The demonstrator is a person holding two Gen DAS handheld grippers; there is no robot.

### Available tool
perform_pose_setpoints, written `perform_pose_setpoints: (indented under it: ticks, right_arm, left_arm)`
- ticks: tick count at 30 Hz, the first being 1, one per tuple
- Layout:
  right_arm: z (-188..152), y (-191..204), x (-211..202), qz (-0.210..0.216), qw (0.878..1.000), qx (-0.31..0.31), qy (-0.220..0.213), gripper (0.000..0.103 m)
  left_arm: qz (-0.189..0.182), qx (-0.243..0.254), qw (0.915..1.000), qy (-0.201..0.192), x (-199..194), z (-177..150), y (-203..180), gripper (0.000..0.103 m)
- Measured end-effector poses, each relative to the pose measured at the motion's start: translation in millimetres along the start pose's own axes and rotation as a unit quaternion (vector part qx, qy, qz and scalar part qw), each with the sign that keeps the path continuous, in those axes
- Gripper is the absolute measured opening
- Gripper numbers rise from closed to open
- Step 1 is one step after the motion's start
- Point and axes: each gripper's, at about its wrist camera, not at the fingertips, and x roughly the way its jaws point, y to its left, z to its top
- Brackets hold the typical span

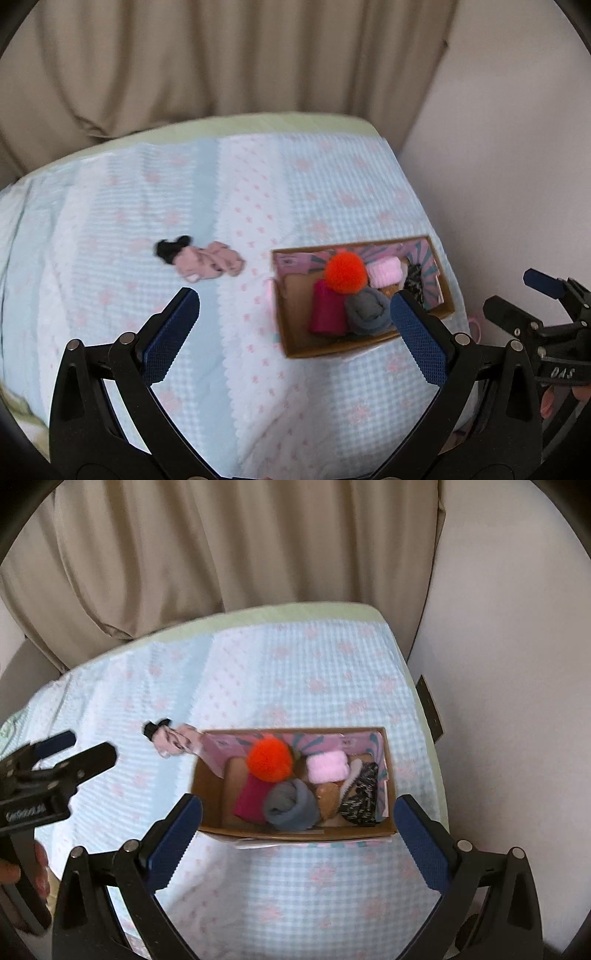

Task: Organize soft objects
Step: 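Move both tools back toward the pink cloth and black sock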

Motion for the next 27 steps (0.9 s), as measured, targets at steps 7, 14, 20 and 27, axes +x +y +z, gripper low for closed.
perform_pose_setpoints:
  ticks: [7,14,20,27]
  right_arm:
    - [-1,48,-50,0.013,0.999,-0.017,-0.045,0.103]
    - [-8,101,-72,0.063,0.995,-0.025,-0.068,0.103]
    - [-11,153,-82,0.061,0.993,-0.035,-0.094,0.103]
    - [-6,215,-69,0.042,0.994,-0.028,-0.096,0.103]
  left_arm:
    - [0.028,-0.027,0.9983,-0.044,-67,-22,55,0.103]
    - [0.051,-0.044,0.9953,-0.070,-99,-42,116,0.103]
    - [0.028,-0.038,0.9959,-0.077,-105,-38,174,0.103]
    - [0.000,-0.027,0.9974,-0.067,-88,-20,241,0.103]
